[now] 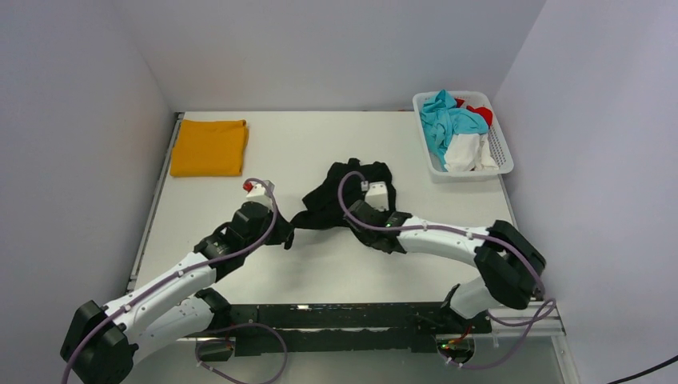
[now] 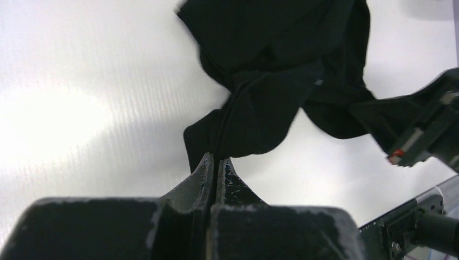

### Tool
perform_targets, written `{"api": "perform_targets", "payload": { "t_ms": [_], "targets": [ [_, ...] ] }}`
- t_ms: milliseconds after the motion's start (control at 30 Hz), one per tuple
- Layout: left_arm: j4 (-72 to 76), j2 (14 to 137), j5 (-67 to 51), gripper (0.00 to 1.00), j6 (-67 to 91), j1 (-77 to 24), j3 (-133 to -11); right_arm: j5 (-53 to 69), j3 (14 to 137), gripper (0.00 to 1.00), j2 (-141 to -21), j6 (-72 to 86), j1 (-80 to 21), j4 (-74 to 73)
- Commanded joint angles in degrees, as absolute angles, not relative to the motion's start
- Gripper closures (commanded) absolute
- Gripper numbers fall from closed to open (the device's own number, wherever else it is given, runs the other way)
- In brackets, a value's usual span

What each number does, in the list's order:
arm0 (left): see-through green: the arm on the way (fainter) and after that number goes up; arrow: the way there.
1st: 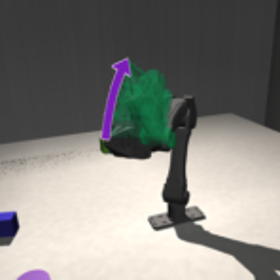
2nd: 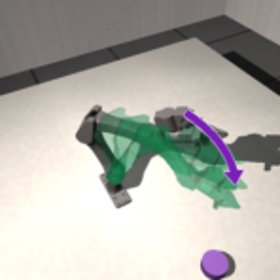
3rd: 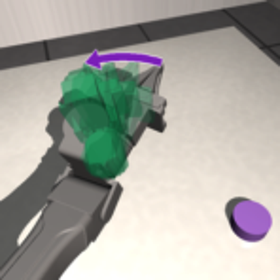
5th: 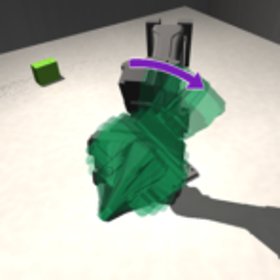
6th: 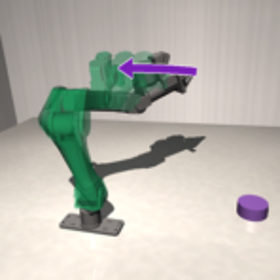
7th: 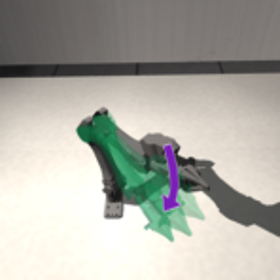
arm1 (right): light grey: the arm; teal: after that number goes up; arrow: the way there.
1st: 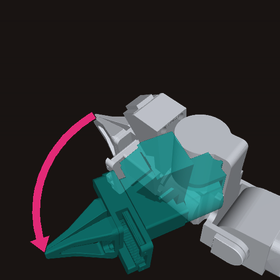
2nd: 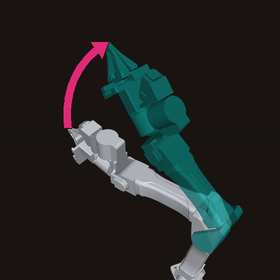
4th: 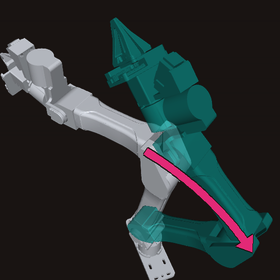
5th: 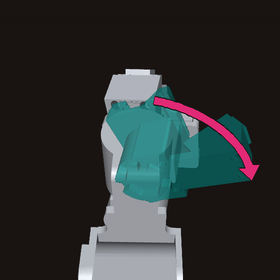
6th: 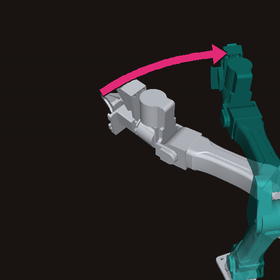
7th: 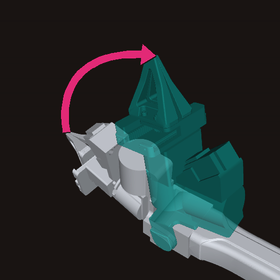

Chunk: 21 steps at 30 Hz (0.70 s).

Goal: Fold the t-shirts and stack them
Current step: Flatten out the tshirt

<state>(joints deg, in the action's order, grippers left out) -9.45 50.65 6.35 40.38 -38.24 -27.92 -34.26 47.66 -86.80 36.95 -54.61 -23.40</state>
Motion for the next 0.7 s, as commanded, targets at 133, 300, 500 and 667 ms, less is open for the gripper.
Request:
{"api": "perform_targets", "payload": {
  "t_ms": [133, 300, 500, 667],
  "targets": [
    [-8.03, 47.6, 11.15, 1.0, 42.4, -30.39, -28.42, -20.09, 39.36, 1.0, -70.54, 35.4, -35.59, -15.03],
    [-4.01, 50.24, 8.46, 1.0, 39.68, -24.2, -36.28, -14.87, 46.7, 1.0, -63.03, 26.8, -32.44, -12.44],
    [-6.58, 49.49, 9.08, 1.0, 35.91, -17.04, -51.55, -19.8, 62.08, 1.0, -58.09, 18.87, -30.01, -15.22],
    [-13.82, 46.44, 16.3, 1.0, 30.78, -14.43, -63.87, -23.43, 72.52, 1.0, -56.49, 11.14, -28.78, -15.12]
  ]
}}
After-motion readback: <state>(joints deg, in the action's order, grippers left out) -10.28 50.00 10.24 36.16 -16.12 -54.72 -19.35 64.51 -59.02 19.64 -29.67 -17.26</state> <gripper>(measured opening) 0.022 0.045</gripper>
